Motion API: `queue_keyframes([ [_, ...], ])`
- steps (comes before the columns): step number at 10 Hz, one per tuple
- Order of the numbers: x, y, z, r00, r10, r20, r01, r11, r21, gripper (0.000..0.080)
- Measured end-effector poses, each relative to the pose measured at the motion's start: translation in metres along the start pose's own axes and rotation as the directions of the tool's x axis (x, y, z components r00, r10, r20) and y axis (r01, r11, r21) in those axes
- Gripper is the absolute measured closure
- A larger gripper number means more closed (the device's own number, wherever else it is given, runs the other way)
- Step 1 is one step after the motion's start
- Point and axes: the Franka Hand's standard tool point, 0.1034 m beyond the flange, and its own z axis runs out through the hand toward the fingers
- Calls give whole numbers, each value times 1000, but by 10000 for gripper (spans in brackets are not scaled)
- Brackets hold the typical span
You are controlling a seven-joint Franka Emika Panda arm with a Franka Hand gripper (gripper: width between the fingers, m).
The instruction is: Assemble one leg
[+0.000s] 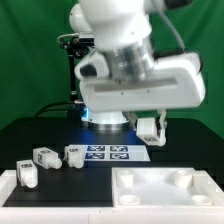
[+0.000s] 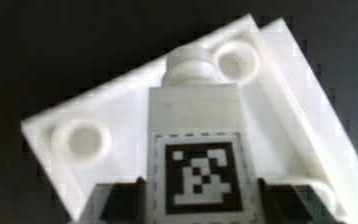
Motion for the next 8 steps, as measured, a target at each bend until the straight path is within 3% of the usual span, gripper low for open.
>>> queue_keyframes([
  [1, 9, -21, -11, 989, -96, -110, 94, 995, -28, 514],
  [2, 8, -21, -6, 981, -82, -176, 81, 997, -11, 514],
  [3, 5, -16, -2, 975, -78, -210, 78, 997, -12, 514],
  [5, 12, -25, -2, 925, -89, -369, 97, 995, 2, 514],
  [7, 22, -51, 0, 834, -214, -508, 214, 975, -60, 514],
  [8, 25, -57, 6, 811, -268, -520, 259, 962, -90, 514],
])
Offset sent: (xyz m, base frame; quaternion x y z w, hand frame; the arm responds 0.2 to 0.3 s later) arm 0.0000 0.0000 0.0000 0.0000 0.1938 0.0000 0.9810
